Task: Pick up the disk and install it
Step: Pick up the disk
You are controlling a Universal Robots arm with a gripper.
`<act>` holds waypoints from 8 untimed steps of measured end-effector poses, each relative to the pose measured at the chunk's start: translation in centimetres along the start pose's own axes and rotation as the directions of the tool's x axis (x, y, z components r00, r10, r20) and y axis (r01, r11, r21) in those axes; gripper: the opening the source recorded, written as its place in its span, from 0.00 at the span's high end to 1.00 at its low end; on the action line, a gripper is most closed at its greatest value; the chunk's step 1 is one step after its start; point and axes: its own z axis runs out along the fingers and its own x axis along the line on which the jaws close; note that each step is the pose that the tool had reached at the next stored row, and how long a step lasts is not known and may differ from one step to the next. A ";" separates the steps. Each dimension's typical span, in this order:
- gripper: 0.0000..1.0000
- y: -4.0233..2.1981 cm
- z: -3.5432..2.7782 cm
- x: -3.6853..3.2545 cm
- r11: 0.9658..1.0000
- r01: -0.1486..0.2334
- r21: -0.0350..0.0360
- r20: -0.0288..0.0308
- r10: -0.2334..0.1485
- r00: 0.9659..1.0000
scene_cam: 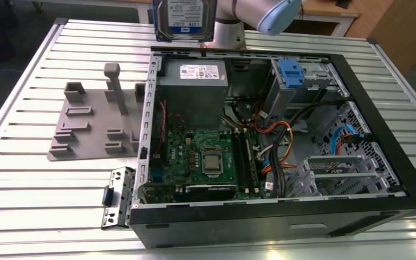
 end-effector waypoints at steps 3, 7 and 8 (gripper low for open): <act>0.64 -0.52 0.01 0.08 1.000 0.000 0.000 0.000 0.000 1.000; 0.64 -1.19 0.01 0.18 1.000 0.000 0.000 0.000 0.000 1.000; 0.64 -1.36 0.01 0.20 1.000 0.000 0.000 0.000 0.000 1.000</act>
